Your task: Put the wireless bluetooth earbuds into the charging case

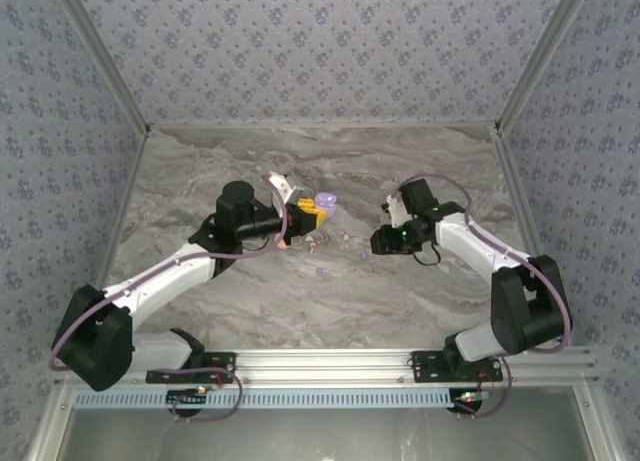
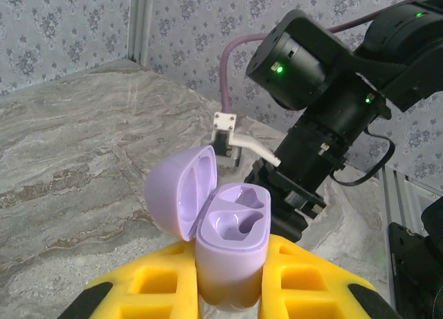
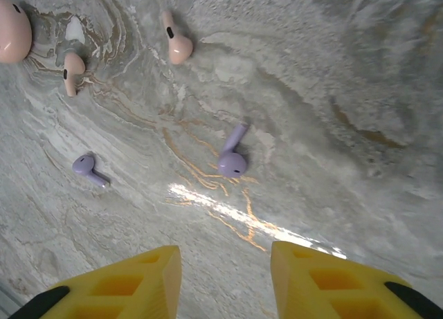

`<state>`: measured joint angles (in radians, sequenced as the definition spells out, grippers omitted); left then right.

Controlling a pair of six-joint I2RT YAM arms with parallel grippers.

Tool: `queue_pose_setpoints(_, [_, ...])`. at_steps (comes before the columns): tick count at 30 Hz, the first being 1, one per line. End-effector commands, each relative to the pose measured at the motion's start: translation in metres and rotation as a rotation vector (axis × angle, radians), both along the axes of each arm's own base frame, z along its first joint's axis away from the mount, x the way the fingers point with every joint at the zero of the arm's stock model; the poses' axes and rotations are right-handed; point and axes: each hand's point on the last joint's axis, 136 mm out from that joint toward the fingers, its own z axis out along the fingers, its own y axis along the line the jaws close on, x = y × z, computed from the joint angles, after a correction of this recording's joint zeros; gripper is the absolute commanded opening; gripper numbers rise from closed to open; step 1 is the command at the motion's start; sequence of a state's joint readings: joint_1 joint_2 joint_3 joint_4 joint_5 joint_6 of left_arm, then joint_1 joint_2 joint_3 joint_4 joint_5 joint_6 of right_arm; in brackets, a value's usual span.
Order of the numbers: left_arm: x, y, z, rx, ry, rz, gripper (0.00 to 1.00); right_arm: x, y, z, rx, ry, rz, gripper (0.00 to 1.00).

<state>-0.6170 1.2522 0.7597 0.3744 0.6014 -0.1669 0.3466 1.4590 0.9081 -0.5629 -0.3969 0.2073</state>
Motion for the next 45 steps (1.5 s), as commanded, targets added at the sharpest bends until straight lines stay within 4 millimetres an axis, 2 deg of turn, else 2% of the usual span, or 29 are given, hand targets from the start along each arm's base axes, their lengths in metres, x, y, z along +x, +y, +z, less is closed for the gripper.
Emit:
queue_pose_setpoints(1, [-0.007, 0.001, 0.008, -0.011, -0.028, 0.001, 0.13, 0.001, 0.015, -0.005, 0.029, 0.013, 0.014, 0.37])
queue_pose_setpoints(11, [-0.012, 0.003, 0.001, 0.008, -0.022, 0.001, 0.13, 0.018, 0.034, -0.02, 0.021, 0.033, 0.026, 0.22])
queue_pose_setpoints(22, [-0.015, 0.003, -0.002, 0.02, -0.02, -0.005, 0.13, 0.035, 0.048, -0.041, -0.014, 0.081, 0.041, 0.18])
queue_pose_setpoints(32, [-0.015, 0.003, -0.003, 0.024, -0.017, -0.004, 0.13, 0.035, 0.03, -0.066, -0.135, 0.116, 0.015, 0.17])
queue_pose_setpoints(45, [-0.016, 0.003, -0.005, 0.026, -0.011, -0.002, 0.12, 0.022, 0.002, -0.054, -0.246, 0.095, -0.027, 0.17])
